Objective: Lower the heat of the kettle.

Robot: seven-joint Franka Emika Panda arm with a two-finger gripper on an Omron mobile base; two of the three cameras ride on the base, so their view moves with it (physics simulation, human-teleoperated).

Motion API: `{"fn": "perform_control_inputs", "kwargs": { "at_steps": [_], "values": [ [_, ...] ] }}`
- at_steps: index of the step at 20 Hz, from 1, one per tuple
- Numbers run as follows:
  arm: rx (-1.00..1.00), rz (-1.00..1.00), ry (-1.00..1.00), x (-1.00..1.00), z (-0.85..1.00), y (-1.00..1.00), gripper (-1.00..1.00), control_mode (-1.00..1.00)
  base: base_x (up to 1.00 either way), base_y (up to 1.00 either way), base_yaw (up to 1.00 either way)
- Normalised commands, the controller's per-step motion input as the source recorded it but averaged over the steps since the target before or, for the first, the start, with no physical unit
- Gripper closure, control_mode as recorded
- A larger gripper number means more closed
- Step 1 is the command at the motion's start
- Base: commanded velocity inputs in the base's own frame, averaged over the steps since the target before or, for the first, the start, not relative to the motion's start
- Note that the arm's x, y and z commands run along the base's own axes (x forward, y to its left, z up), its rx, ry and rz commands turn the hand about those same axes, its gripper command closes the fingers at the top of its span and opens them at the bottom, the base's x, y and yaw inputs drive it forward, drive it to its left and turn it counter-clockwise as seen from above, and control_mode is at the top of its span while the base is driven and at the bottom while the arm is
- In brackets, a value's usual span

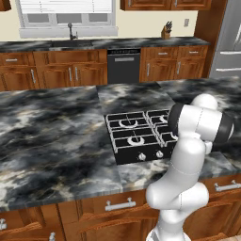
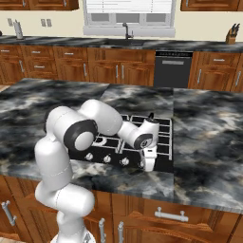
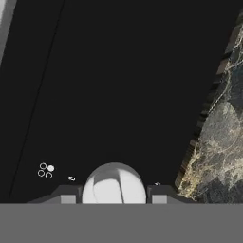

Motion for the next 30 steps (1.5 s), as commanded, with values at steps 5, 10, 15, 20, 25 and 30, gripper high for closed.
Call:
{"fn": "perform_control_inputs", "kwargs": {
  "at_steps": [5, 10, 15, 20, 25, 30],
  "values": [
    [-0.04, -0.31, 0.05, -0.14, -0.19, 0.04, 1.0, -1.0, 0.0, 0.0, 0.0],
    [-0.03, -0.3, 0.05, -0.16, -0.18, 0.03, 1.0, -1.0, 0.0, 0.0, 0.0],
    [-0.01, -0.3, 0.03, -0.19, -0.16, 0.02, 1.0, -1.0, 0.0, 0.0, 0.0],
    [0.0, -0.3, 0.03, -0.21, -0.11, 0.01, 1.0, -1.0, 0.0, 0.0, 0.0],
    [0.0, -0.3, 0.04, -0.21, -0.1, 0.01, 1.0, -1.0, 0.0, 0.0, 0.0],
    [0.0, -0.3, 0.04, -0.2, -0.1, 0.01, 1.0, -1.0, 0.0, 0.0, 0.0]
  ]
}}
